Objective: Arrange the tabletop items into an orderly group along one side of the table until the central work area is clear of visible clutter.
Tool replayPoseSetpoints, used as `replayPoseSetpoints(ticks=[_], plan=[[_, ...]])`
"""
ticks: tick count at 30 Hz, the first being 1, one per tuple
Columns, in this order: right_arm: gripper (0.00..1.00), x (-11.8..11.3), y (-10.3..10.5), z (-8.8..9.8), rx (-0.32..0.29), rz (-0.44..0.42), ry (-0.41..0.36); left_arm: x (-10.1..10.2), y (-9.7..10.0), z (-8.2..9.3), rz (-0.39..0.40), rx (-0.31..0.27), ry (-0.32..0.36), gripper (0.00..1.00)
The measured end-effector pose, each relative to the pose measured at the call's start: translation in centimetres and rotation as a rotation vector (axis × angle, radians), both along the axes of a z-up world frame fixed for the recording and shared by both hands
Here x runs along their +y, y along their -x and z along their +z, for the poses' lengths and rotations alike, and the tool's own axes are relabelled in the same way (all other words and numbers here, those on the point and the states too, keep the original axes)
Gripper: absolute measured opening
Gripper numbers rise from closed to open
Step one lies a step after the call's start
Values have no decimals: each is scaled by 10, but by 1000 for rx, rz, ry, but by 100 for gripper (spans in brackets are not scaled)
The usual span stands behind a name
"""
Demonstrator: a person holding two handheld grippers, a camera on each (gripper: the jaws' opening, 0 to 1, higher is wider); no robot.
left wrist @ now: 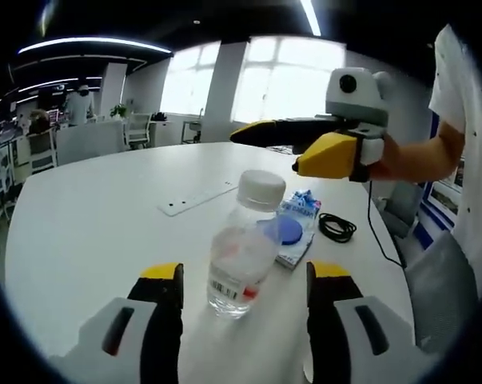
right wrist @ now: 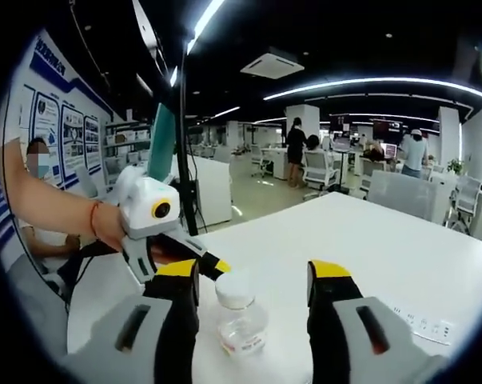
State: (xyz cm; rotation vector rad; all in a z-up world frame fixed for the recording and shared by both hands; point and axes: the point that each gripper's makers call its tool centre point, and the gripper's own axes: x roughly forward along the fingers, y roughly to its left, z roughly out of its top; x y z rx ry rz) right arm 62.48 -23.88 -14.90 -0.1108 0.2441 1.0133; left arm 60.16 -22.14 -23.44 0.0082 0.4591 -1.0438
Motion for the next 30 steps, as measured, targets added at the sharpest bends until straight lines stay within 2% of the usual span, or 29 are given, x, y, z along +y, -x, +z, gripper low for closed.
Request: replayPoseSetpoints(ticks=[17,30], plan=[[67,-14,13,7,10,6,16,11,15,19,43,13,1,74],[70,-29,26,15,4,14,42,22,38,37,88,30,6,81]])
